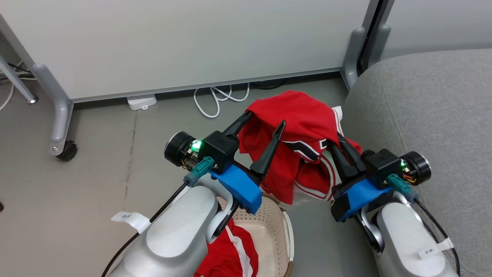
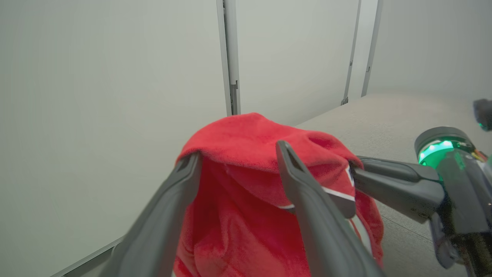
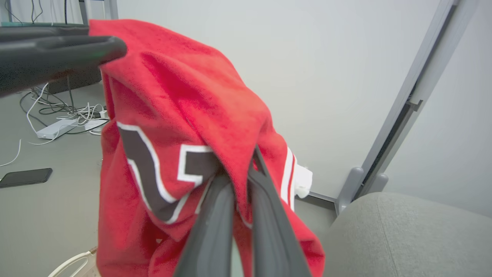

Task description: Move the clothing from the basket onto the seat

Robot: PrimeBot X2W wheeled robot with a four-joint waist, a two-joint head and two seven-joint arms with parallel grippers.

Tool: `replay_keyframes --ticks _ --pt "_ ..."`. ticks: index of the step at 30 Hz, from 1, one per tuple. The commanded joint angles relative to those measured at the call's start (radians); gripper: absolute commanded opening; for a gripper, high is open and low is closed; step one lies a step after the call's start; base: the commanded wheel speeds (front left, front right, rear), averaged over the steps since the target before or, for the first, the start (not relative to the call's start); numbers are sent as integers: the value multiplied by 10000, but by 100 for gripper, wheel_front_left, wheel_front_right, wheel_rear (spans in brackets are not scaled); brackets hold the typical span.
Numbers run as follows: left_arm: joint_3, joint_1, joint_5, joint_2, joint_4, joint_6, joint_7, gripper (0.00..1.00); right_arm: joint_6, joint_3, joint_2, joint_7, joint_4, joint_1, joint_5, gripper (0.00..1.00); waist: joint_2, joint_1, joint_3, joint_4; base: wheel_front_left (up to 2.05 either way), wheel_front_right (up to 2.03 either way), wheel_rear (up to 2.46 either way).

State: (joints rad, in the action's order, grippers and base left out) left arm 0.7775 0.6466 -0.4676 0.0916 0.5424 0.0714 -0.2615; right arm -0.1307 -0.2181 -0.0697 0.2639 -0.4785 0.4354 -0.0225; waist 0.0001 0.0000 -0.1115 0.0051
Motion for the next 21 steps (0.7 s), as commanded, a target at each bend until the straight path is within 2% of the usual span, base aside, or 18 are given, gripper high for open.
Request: replay_keyframes --ticks 1,8,21 --pt "40 -20 31 35 9 24 -40 100 -3 201 -71 10 156 -103 39 0 -1 0 -149 -187 0 0 0" --pt "238 -44 116 29 -13 27 -41 100 -3 806 -150 8 614 -175 184 0 -1 0 -458 -627 0 0 0" --pt "488 -255 312 275 -226 -89 -35 100 -3 1915 -181 10 1681 -398 398 0 -1 0 -980 -1916 0 0 0"
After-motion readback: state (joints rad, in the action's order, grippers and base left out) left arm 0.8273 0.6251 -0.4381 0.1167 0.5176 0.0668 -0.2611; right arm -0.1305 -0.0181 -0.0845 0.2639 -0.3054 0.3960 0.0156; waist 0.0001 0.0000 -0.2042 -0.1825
